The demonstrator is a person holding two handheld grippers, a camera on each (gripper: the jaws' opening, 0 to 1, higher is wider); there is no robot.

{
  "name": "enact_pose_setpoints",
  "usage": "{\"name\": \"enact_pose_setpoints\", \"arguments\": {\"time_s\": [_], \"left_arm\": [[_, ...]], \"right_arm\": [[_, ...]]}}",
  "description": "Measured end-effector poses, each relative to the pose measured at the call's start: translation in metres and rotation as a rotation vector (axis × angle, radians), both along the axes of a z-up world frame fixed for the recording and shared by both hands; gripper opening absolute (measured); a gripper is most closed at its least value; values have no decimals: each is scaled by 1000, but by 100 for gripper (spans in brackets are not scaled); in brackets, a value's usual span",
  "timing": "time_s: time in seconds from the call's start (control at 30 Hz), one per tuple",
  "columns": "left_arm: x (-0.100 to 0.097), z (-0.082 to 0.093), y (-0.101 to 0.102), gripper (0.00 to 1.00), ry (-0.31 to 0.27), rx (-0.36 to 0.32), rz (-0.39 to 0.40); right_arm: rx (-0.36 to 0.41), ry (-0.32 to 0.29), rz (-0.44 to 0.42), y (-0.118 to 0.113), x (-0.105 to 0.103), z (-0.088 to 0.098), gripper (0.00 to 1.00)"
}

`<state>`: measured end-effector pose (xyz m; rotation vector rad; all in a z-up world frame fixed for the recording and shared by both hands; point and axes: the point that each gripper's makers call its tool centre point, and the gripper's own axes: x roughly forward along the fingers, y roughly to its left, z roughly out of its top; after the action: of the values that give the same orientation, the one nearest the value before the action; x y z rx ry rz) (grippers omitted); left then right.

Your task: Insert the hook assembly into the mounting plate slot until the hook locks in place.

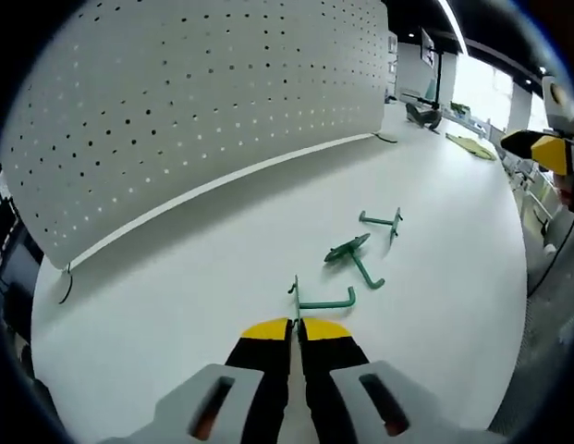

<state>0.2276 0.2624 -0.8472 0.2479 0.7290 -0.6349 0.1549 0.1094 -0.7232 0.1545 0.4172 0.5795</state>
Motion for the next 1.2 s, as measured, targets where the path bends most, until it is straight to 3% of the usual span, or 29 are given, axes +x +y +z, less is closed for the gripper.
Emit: {"name": "enact_pose_setpoints", "arguments": {"time_s": [0.63, 1.2], "left_arm": [[-45, 67, -26, 4, -105, -164, 41], [-71, 104, -58, 4, -158, -291, 59]], "right_arm": [[73, -21, 127, 29, -8, 16, 22], [109, -1, 202, 39, -18, 17, 19]]}}
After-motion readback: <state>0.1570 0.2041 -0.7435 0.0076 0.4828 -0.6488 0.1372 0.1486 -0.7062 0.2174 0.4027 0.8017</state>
